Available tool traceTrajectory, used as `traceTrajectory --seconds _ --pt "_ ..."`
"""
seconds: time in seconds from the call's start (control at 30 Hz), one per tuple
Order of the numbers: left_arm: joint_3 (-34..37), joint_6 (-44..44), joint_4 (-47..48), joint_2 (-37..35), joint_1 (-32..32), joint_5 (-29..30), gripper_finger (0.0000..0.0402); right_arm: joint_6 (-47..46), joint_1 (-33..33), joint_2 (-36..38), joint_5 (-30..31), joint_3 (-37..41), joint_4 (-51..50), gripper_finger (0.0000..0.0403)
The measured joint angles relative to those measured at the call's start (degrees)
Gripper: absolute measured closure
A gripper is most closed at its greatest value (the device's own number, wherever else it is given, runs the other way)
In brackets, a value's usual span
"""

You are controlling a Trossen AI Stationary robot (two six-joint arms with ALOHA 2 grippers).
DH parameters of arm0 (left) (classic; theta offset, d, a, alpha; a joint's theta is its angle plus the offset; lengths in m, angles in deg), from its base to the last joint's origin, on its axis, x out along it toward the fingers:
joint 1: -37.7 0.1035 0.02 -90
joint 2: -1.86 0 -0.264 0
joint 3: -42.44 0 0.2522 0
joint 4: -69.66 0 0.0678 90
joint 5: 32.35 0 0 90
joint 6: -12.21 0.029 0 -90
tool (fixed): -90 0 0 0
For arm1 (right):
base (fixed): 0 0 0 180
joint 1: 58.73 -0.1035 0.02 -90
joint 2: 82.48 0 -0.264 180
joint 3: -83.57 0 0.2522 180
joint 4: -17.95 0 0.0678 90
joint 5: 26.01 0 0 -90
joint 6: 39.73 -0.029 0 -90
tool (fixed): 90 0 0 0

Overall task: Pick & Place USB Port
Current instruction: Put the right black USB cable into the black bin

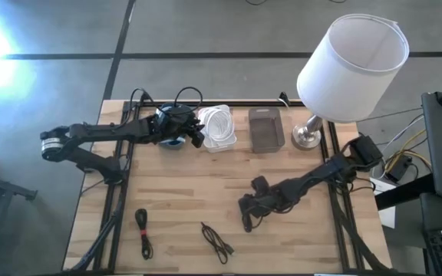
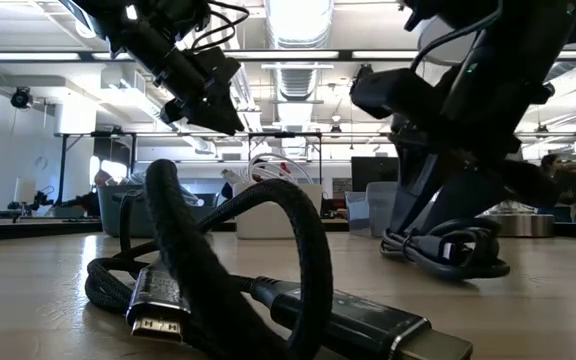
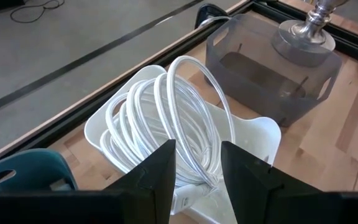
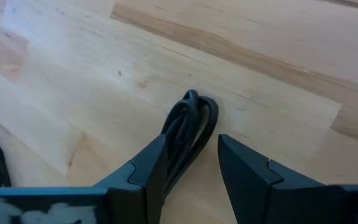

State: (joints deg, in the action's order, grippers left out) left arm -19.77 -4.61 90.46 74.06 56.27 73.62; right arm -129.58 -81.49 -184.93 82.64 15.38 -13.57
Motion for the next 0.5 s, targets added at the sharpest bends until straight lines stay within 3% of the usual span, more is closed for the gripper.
traceTrajectory --seconds 0.17,0.33,0.5 --pt "0.00 -0.04 0.01 0.00 0.00 0.00 0.0271 1.85 1.19 -1.20 -0.91 -0.09 2.04 0.0266" --pt "0.00 -0.04 0.02 0.00 0.01 0.00 0.0271 9.95 2.85 -1.56 -1.69 -0.09 4.15 0.0267" --pt "0.00 -0.04 0.03 0.00 0.02 0.00 0.0271 15.72 3.72 -1.56 -3.27 -0.49 4.47 0.0300"
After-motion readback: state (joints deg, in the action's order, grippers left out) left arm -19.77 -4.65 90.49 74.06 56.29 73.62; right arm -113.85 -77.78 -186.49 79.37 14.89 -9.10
